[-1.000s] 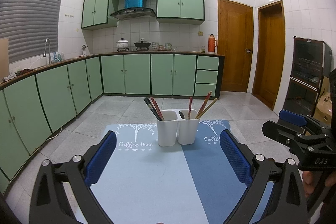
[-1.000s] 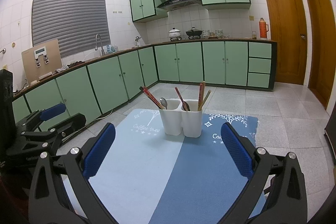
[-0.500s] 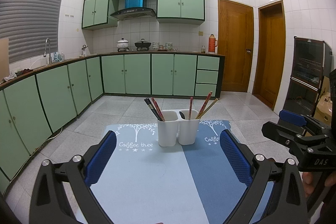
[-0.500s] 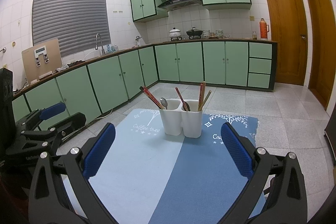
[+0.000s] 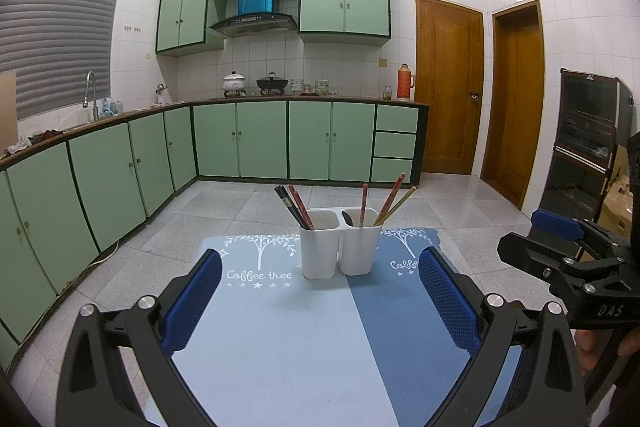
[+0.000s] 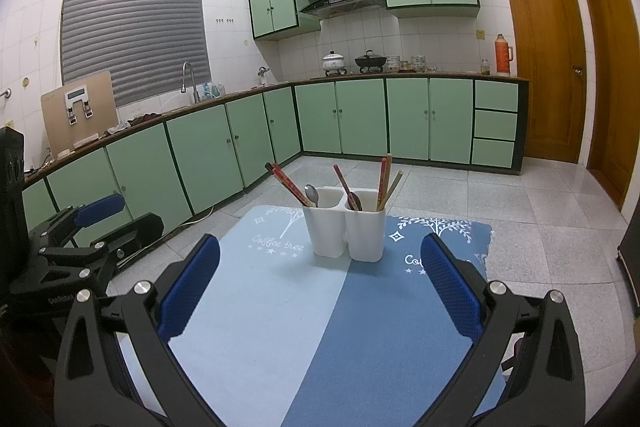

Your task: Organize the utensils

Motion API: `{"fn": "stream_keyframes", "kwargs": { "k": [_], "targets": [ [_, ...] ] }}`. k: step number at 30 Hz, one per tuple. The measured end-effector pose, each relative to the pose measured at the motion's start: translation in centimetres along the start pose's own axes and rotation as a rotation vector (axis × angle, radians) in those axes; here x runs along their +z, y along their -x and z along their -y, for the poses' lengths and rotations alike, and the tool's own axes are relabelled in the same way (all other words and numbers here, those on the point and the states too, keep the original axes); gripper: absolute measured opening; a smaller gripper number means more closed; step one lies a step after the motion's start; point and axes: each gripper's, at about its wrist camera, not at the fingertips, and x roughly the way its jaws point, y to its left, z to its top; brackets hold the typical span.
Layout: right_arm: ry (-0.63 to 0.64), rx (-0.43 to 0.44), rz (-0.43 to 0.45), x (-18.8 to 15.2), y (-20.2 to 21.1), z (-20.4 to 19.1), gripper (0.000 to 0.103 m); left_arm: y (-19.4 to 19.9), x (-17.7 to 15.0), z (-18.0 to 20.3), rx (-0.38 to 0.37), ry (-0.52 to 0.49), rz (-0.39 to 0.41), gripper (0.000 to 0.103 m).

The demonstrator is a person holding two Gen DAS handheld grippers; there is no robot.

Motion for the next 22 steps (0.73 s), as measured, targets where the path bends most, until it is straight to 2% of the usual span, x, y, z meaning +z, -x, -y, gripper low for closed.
{"fn": "stream_keyframes", "kwargs": {
  "k": [22],
  "targets": [
    [0.001,-0.012,-0.008,-0.38,-0.47,0.68,0.098,-0.38,-0.25,-0.35,0.007,0.007,-0.010,0.097]
  ]
}}
